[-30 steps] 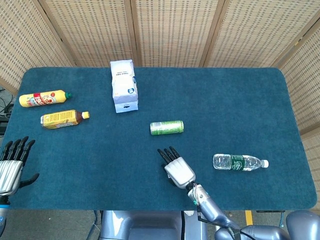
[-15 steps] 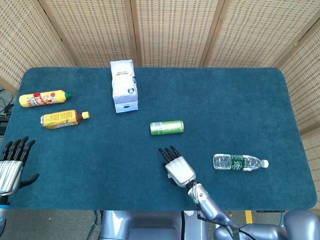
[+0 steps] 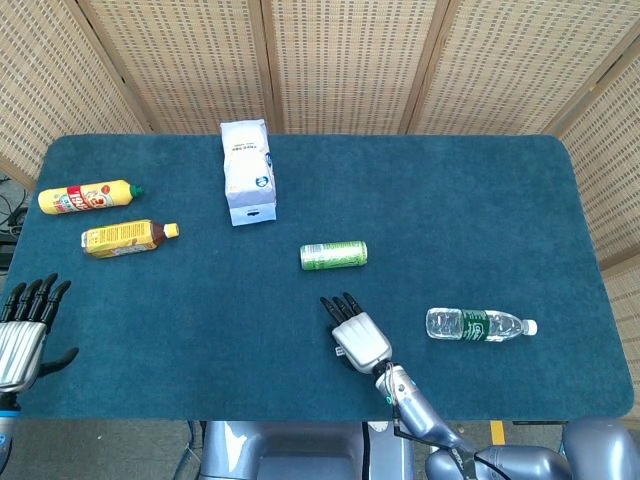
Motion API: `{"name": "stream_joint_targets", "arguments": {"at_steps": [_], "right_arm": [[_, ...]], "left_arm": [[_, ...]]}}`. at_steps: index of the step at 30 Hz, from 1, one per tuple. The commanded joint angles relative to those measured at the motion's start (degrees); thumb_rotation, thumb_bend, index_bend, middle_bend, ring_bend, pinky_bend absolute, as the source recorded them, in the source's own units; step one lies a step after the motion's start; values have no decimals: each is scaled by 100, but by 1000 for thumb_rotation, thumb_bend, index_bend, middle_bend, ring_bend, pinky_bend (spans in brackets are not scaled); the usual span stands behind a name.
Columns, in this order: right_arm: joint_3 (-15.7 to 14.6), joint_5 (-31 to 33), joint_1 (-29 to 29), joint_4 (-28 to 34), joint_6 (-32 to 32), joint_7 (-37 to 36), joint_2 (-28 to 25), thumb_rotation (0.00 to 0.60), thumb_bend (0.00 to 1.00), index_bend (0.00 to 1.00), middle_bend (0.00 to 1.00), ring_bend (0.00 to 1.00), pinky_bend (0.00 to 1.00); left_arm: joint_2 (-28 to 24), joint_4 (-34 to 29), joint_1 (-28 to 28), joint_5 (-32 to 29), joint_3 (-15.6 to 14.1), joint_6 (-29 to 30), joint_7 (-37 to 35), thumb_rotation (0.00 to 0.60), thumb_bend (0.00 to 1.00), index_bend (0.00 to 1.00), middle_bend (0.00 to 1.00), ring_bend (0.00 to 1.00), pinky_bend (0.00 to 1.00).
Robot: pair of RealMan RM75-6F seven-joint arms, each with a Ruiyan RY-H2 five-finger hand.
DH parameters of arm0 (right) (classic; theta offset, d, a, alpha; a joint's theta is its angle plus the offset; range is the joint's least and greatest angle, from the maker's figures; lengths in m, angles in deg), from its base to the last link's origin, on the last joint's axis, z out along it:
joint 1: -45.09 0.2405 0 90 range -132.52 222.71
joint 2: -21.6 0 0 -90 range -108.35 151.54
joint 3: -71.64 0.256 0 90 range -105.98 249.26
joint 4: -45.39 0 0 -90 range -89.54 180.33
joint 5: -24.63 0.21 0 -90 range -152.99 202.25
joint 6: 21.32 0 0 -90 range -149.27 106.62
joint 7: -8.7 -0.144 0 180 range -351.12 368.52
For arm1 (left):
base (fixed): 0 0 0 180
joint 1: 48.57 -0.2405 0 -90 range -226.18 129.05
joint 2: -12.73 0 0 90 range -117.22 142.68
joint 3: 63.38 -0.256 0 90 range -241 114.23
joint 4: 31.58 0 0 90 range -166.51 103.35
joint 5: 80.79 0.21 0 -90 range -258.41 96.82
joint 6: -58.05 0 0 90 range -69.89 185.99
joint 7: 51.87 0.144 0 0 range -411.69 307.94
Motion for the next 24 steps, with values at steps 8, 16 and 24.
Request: {"name": "stream_joint_targets", "arguments": {"at_steps": [8, 16, 24], "right_arm": [[-26, 83, 32, 68, 54, 41, -43, 600, 260, 520, 17, 0, 0], [-65, 149, 38, 60, 82, 35, -25, 600, 260, 536, 21, 0, 0], [-88, 166, 63, 41, 92, 26, 26, 600, 272, 545, 23, 0, 0]], "left_arm": [[5, 3, 1, 1, -7, -6, 4, 600, 204, 0, 0, 0, 0], [-5, 10, -1, -7, -5, -9, -27, 600, 205, 0, 0, 0, 0], [3, 30, 2, 0, -9, -16, -45, 600, 206, 0, 0, 0, 0]]}}
